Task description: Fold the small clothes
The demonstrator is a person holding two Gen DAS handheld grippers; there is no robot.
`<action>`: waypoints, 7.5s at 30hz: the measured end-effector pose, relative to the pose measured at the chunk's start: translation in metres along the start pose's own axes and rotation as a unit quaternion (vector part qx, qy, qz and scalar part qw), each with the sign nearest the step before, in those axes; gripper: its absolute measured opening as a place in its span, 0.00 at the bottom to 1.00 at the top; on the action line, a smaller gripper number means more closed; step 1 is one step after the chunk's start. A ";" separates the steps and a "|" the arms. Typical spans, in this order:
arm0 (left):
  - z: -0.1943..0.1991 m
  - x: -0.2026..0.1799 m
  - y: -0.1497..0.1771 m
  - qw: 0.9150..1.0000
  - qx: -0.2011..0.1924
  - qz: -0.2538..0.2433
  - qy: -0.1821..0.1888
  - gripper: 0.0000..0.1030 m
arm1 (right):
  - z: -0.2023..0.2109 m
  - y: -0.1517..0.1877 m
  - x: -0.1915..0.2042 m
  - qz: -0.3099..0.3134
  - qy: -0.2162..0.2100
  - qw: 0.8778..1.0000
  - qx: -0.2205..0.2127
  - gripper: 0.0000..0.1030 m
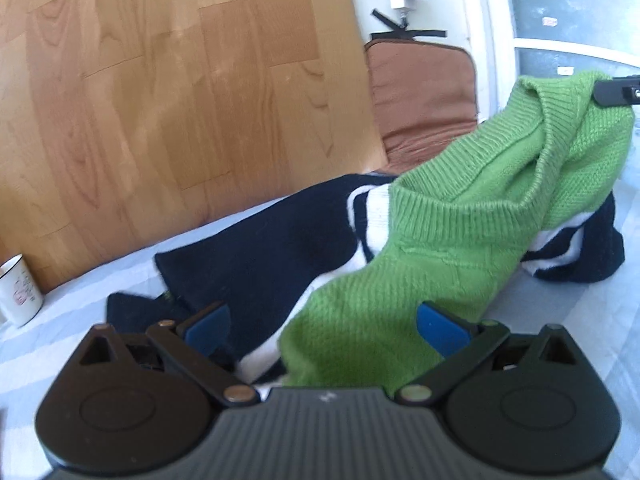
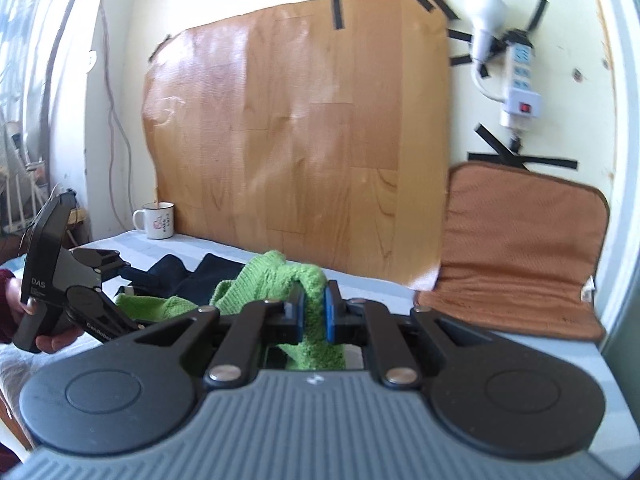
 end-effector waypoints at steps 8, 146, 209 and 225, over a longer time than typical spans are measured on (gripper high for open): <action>0.011 -0.016 0.010 0.999 -0.031 -0.010 0.007 0.28 | -0.006 0.012 0.004 -0.017 0.017 1.000 0.008 0.12; 0.043 0.009 0.066 0.969 0.076 0.233 -0.037 0.55 | -0.161 -0.028 -0.018 0.025 0.010 0.997 0.068 0.82; 0.103 0.005 0.077 0.958 0.089 0.270 0.021 0.10 | -0.013 0.046 0.011 -0.045 -0.036 0.979 0.196 0.13; 0.181 0.071 0.115 0.952 0.070 0.293 -0.051 0.17 | 0.057 0.052 -0.008 -0.197 -0.064 0.952 0.225 0.29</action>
Point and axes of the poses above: each gripper's, at about its wrist camera, not at the fingertips, and z roughly against the way its jaws point, x to its left, y to its underside, the point moved 3 cm from there along -z, roughly the way its jaws point, and after that the axes turned 5 degrees about z, right-handed, at the moved point
